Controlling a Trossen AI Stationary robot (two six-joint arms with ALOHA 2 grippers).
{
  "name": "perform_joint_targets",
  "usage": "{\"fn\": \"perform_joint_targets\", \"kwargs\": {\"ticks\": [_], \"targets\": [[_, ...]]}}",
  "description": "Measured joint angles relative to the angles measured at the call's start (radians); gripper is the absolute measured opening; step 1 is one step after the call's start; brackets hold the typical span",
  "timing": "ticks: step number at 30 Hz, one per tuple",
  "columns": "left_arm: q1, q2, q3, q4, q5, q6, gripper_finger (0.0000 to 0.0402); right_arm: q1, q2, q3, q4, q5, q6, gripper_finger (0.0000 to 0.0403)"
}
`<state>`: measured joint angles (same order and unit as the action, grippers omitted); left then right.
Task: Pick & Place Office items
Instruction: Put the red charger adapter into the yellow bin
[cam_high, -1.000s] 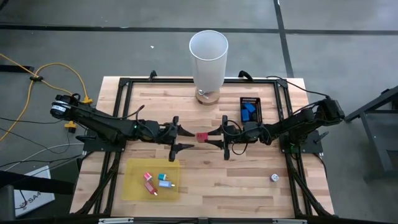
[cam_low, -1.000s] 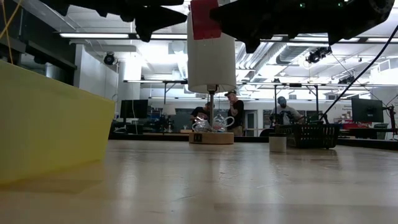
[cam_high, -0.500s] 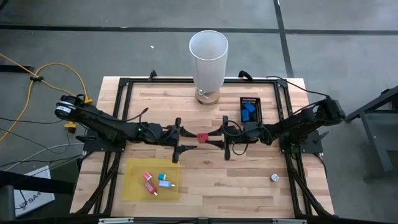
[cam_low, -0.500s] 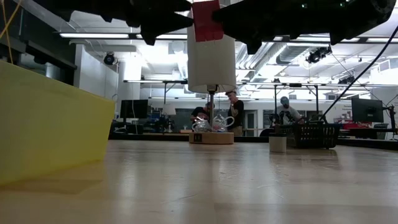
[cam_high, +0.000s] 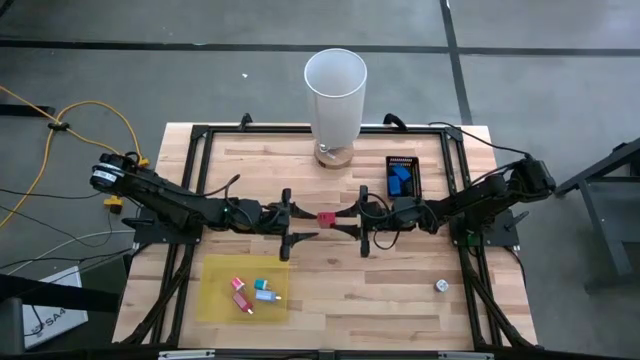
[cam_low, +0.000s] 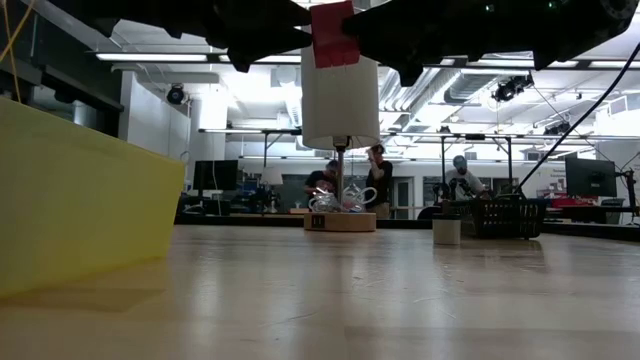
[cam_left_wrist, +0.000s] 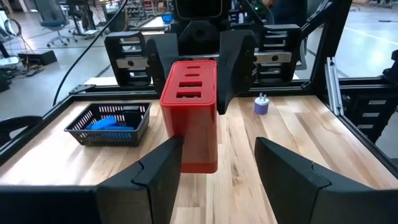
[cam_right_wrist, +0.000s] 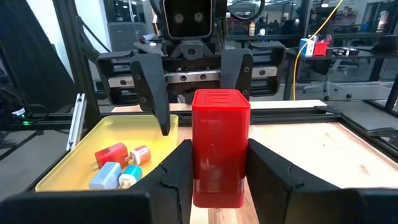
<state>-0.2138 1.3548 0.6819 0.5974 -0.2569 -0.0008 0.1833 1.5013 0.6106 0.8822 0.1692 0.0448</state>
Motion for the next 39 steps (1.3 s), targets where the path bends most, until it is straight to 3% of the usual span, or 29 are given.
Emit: {"fn": "perform_joint_targets", "kwargs": {"ticks": [21,39], "targets": [[-0.025,-0.008,0.002,-0.002,-0.007,0.012,0.0199,0.000,0.000,0.004,-0.001,-0.014,0.002,0.0110],[-0.024,-0.063,0.006,-0.116,-0.029,0.010,0.0199,0.000,0.003,0.005,-0.003,-0.019,0.003,0.0110]]}}
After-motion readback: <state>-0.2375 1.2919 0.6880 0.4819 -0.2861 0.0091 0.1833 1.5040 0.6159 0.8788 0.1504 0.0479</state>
